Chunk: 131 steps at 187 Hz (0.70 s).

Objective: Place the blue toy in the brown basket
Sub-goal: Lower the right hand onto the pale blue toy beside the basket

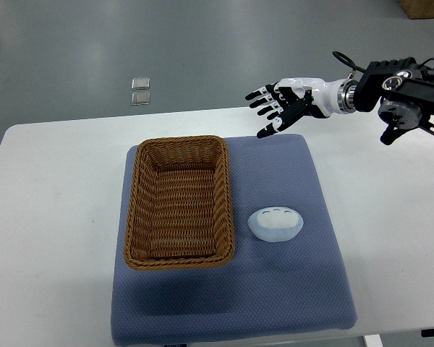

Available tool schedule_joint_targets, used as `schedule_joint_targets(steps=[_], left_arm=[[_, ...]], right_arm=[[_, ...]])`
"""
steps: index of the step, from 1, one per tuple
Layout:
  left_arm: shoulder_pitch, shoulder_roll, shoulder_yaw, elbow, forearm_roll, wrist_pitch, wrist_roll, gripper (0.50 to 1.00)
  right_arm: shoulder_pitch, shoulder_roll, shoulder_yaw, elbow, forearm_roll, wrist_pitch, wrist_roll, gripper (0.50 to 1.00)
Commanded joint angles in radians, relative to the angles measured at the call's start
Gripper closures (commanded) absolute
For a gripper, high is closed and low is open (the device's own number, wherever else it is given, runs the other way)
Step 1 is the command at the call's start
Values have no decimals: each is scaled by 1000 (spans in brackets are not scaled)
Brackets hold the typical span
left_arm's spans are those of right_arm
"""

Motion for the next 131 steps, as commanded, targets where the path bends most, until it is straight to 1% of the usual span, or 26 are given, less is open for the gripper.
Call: schedule_joint_targets(steps=[1,37,61,83,121,131], left_arm=[[-1,0,0,0,0,0,0,500],[-4,0,0,2,0,0,0,500],[-4,0,0,2,0,0,0,500],[-4,0,-2,5,0,0,0,500],[-4,0,-2,9,0,0,0,500],[-4,0,-2,8,0,0,0,500]], right_arm=[[157,-12,-167,94,0,34,-18,589],[386,28,-346,280,2,63,-32,589],[474,85,-406,329,9,69,-32,589],[503,104,-415,386,9,68,-32,589],[480,152,-452,390,8,45,-30,589],[462,155,-454,390,3,22,-30,589]])
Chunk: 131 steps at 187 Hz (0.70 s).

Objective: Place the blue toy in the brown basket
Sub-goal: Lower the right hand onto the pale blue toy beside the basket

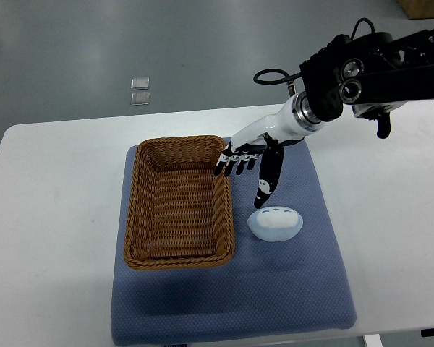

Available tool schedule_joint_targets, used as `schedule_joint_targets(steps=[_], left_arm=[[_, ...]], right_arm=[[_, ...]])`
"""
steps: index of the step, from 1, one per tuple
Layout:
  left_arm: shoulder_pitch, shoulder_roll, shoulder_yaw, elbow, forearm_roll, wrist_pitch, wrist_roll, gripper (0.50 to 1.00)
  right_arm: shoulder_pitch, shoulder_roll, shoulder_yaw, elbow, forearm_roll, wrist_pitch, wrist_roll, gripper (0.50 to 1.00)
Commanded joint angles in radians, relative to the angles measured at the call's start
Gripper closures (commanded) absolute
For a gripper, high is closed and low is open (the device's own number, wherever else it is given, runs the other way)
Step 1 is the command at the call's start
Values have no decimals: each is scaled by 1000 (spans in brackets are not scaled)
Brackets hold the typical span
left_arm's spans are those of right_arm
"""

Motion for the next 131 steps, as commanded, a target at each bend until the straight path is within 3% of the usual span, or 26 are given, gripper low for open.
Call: schedule_joint_targets(steps=[1,131], left_arm=[[0,0,0,-1,0,0,0,500],[0,0,0,1,0,0,3,500]], right_arm=[[-30,13,-8,0,-6,-33,1,589],[-212,-41,-32,-10,-72,-156,1,591]])
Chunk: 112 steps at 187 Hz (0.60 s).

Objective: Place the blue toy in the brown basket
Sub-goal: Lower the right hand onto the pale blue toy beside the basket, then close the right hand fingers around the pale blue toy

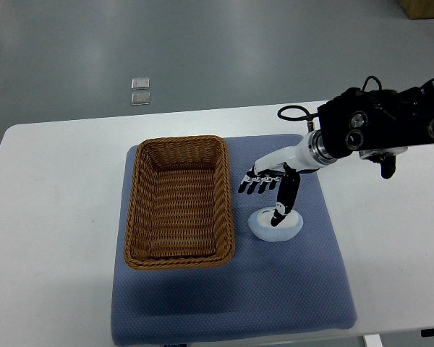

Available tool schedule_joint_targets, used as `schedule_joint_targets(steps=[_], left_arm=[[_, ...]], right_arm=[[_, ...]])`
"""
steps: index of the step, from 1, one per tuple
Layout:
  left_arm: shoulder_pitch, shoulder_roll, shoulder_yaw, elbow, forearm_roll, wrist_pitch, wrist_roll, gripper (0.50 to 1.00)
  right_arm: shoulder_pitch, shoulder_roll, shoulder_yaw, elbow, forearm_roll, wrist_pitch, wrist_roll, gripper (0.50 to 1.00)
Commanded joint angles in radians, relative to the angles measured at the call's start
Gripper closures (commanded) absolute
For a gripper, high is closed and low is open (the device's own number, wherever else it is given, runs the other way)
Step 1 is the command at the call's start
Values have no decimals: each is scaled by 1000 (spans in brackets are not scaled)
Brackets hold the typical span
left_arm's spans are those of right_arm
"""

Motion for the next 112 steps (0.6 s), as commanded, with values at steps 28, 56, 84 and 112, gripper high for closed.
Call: schedule_joint_targets(steps=[28,56,84,112], left_arm=[[0,0,-2,-1,0,0,1,500],[0,0,-2,-1,0,0,1,500],[0,0,-2,1,0,0,-1,500],[0,0,-2,-1,0,0,1,500]], right_arm=[[-52,-11,11,-5,-13,-8,0,591],[-82,-11,14,-20,-34,-25,0,591],[-107,-11,14,-32,-62,-29,2,593],[-127,-12,14,-34,-80,-29,2,595]])
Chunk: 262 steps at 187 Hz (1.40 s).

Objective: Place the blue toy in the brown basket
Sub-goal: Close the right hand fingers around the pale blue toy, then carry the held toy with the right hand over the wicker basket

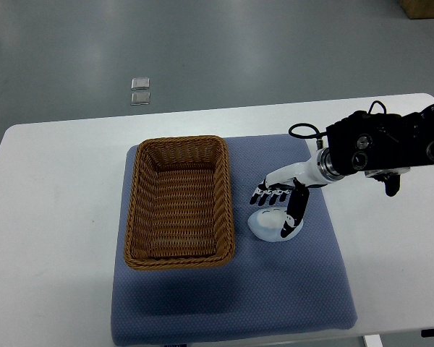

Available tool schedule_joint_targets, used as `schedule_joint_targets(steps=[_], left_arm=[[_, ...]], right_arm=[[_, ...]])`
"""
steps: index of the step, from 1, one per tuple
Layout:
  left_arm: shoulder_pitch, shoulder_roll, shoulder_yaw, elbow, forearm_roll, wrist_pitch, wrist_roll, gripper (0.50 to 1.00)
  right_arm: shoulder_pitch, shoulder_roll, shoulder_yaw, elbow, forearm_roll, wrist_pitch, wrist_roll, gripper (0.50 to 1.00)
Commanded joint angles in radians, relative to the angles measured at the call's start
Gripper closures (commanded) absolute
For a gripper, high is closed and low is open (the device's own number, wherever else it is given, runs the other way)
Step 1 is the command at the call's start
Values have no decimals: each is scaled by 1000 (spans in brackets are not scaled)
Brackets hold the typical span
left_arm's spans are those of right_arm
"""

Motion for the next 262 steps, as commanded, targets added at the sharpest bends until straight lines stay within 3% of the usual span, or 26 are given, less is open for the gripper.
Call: schedule_joint_targets(steps=[1,33,52,77,98,148,196,220,262], left_arm=[[0,0,0,0,0,0,0,500],[0,0,0,1,0,0,0,500],[0,0,0,1,0,0,0,500],[0,0,0,1,0,0,-1,500],[0,0,-1,0,0,0,-1,500],[0,0,0,0,0,0,-1,500],[0,0,0,0,0,0,0,500],[0,0,2,-4,0,0,-1,500],[0,0,0,-2,0,0,0,500]], right_arm=[[-13,0,0,-2,-8,0,0,595],[-35,0,1,-8,-10,-6,0,599],[-52,0,1,-10,-27,-11,5,644],[-72,0,0,-16,-33,-34,8,769],[-84,0,0,-23,-68,-46,9,997],[-72,-54,3,-28,-93,-41,8,1000],[62,-82,23,-13,-87,-9,9,1000],[115,-54,55,-14,-74,-8,8,1000],[209,133,55,-88,38,-11,8,1000]])
